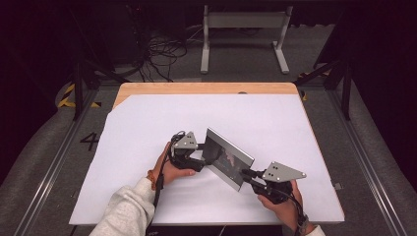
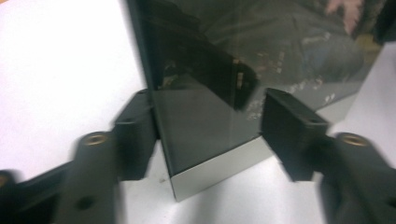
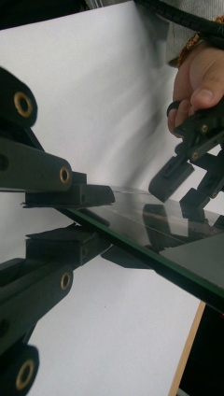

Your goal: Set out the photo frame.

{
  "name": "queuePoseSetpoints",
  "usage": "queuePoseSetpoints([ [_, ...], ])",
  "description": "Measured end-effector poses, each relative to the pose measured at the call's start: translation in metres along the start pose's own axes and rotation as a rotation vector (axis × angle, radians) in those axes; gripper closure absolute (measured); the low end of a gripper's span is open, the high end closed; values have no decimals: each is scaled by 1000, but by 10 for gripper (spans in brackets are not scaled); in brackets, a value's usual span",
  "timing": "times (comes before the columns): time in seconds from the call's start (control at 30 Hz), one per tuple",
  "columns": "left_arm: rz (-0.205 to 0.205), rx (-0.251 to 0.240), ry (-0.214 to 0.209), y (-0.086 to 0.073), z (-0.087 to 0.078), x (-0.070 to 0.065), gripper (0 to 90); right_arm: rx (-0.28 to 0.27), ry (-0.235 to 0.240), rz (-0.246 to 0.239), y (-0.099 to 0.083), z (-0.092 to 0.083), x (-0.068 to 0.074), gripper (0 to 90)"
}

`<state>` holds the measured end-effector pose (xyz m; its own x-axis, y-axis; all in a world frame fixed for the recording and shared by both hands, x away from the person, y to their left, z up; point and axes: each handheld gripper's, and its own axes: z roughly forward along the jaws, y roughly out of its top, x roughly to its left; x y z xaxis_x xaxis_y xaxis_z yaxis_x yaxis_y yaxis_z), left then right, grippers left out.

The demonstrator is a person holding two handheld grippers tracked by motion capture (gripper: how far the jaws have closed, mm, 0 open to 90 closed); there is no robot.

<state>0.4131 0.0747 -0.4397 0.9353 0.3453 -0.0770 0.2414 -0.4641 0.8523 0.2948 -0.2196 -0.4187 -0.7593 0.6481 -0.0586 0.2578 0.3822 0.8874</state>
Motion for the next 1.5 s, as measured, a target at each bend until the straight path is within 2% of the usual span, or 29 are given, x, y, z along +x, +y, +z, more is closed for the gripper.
queuePoseSetpoints([
  [0.27,8,22,10,-2,-7,0,512,-2,21,28,-1,3,-5,799],
  [0.57,36,68,61,-8,-23,-10,607,-1,16,49,1,8,-10,780],
  [0.73,25,87,96,-10,-26,-18,607,-7,12,67,1,13,-13,765],
  [0.9,6,96,108,-13,-29,-24,608,4,-23,38,1,14,-9,738],
  [0.97,14,102,119,-13,-30,-28,605,24,-36,20,0,15,-8,722],
  [1.0,14,102,119,-13,-30,-28,595,56,-43,18,-4,17,-7,703],
  [1.1,23,103,117,-14,-30,-30,578,73,-44,22,-9,17,-7,716],
  [1.2,11,86,88,-13,-27,-29,507,65,-52,21,-9,16,-5,757],
  [1.27,27,95,101,-12,-24,-29,506,52,-58,24,-10,14,-4,765],
  [1.4,20,103,99,-12,-19,-27,523,7,-37,65,-12,14,-8,764],
  [1.5,10,100,105,-12,-18,-26,497,-17,-49,69,-11,12,-8,757],
])
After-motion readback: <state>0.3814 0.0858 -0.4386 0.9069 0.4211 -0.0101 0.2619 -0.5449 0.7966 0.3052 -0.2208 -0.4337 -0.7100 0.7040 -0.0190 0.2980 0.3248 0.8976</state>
